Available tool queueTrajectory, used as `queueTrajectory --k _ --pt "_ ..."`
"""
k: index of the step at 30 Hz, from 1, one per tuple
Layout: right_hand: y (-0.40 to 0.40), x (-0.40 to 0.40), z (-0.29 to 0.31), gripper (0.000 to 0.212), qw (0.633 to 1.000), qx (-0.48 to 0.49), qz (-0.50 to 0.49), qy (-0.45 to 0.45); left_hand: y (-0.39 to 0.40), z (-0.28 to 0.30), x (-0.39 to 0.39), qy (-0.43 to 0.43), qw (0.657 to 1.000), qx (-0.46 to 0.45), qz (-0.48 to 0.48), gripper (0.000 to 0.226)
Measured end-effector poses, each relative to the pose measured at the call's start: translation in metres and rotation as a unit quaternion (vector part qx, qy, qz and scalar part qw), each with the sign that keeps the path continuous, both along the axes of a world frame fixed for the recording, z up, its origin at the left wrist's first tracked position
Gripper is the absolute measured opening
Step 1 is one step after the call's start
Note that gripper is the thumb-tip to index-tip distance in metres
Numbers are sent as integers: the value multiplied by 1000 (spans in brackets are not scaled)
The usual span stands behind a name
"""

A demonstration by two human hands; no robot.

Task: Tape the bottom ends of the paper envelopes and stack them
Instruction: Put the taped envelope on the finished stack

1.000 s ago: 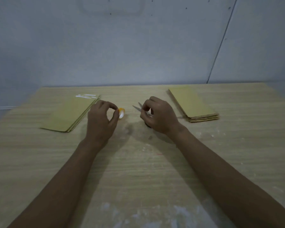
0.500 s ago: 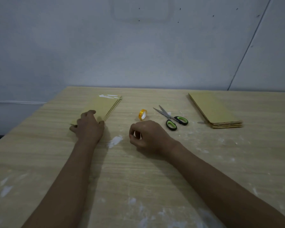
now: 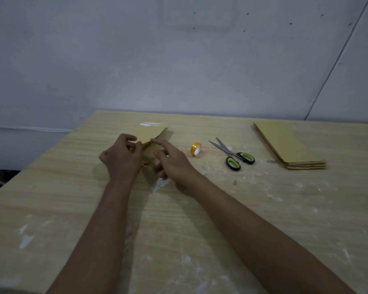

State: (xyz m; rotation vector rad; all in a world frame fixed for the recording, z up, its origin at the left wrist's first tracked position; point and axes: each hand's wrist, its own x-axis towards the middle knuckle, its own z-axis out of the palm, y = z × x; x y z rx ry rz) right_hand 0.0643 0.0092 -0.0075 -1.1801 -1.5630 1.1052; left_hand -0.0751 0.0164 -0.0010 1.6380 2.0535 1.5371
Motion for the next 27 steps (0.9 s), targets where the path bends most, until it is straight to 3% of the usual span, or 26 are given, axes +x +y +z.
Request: queueTrajectory --k 7,11,15,17,20,27 --pt "24 -24 -1 33 996 -65 -38 47 -1 -6 1 -7 987 30 -155 17" --pt "30 -22 -5 49 995 -26 -84 35 1 -7 0 -36 988 51 -140 13" --pt "21 -4 -1 18 993 54 -108 3 6 -5 -7 -96 988 79 -89 27" --pt "12 10 -1 17 994 61 -93 -19 9 -7 -9 -94 990 75 -71 22" --pt "-4 38 -1 18 997 26 -25 -65 11 -12 -8 -36 998 20 -51 13" --pt "-32 108 21 20 970 -66 105 -208 13 -20 2 89 984 -151 -34 37"
